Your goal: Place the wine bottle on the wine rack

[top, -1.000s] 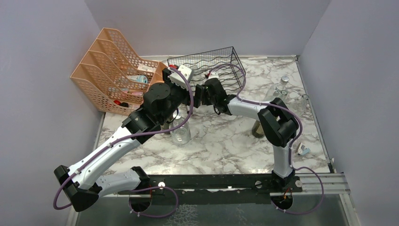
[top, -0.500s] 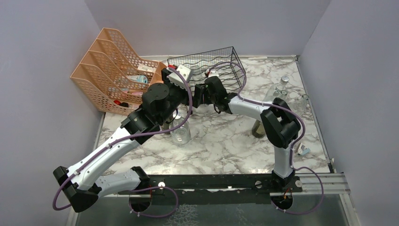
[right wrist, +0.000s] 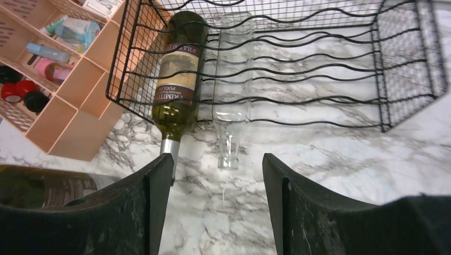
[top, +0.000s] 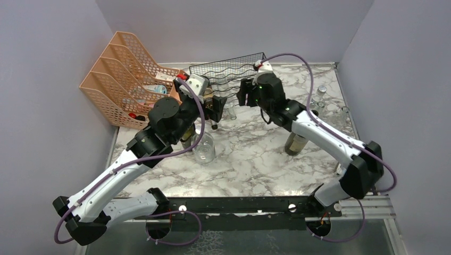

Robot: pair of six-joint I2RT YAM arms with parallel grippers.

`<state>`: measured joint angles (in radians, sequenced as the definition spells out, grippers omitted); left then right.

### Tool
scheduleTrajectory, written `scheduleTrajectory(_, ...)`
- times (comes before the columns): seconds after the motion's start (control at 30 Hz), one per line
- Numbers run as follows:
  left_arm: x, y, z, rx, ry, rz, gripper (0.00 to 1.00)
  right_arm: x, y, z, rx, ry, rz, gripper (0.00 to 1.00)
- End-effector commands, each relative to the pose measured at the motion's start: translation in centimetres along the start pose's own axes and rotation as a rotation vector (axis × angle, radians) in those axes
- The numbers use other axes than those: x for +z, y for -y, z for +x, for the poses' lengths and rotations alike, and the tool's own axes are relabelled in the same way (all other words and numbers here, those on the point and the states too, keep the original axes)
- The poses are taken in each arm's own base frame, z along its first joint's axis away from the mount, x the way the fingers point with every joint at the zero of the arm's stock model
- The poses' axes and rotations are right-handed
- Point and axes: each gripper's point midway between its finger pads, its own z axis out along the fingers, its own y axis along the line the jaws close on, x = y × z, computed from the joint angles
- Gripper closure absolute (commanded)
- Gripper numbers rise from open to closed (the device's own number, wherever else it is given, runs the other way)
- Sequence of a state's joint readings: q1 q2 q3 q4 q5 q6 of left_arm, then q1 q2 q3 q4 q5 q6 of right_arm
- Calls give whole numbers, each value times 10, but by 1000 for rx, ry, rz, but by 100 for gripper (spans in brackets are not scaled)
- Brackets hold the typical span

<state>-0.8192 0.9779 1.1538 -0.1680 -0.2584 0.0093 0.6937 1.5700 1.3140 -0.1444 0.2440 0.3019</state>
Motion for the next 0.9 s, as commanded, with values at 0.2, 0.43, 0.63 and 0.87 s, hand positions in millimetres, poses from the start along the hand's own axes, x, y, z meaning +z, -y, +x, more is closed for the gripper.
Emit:
scheduleTrajectory(0.2, -14, 19, -3, -53, 11, 117, 1, -135, 88, -26, -93, 65, 318, 34)
scheduleTrajectory(0.43, -13, 29, 6, -58, -2, 173, 1, -217, 150, -51, -89, 143, 643, 29)
scheduleTrajectory(0.63, -6, 34, 10, -71, -17, 185, 1, -250, 171, -45, -34, 178, 748, 26)
scheduleTrajectory(0.87, -1, 37, 10, -94, -25, 189, 1, -243, 171, -18, 22, 134, 729, 27)
